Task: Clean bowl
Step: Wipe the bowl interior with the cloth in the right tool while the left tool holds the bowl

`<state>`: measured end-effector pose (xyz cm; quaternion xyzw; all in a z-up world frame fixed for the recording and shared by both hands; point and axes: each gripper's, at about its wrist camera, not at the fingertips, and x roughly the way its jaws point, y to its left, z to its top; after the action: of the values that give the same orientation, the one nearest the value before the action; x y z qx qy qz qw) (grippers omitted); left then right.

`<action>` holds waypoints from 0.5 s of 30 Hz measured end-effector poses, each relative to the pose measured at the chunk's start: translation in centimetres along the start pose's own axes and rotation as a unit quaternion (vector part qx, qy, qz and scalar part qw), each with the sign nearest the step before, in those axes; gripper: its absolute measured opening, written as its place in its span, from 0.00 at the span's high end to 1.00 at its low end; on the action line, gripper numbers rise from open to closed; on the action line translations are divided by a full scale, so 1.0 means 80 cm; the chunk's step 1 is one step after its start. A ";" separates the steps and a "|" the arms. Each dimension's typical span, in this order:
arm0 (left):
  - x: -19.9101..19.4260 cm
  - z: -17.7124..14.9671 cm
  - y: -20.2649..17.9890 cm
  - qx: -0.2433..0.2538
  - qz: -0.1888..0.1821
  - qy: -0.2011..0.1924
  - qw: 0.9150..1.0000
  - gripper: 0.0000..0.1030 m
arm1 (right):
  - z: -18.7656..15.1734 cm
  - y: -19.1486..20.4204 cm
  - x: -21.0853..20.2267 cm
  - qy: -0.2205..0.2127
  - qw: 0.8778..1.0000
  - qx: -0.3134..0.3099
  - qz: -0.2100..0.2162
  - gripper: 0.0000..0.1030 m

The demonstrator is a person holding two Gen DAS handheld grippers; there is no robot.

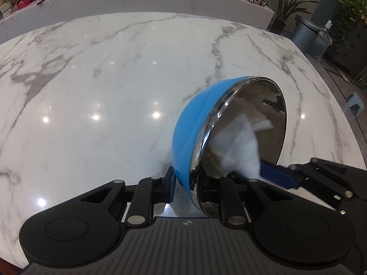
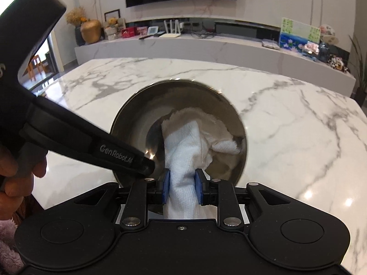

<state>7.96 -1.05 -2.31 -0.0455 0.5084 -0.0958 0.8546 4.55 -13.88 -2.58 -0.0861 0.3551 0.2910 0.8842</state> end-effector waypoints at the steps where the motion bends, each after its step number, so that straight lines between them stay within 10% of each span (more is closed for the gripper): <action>1: 0.000 0.000 -0.001 0.002 0.002 -0.001 1.000 0.84 | 0.001 0.001 0.003 0.004 1.000 -0.002 0.003 0.77; 15: -0.003 0.006 -0.011 0.032 0.028 -0.015 0.999 0.84 | -0.006 0.020 0.007 0.004 0.992 -0.084 -0.097 0.82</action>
<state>8.18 -1.89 -1.69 -0.0051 0.4933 -0.0874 0.8655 3.68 -12.51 -3.19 -0.1955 0.3224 0.2325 0.8965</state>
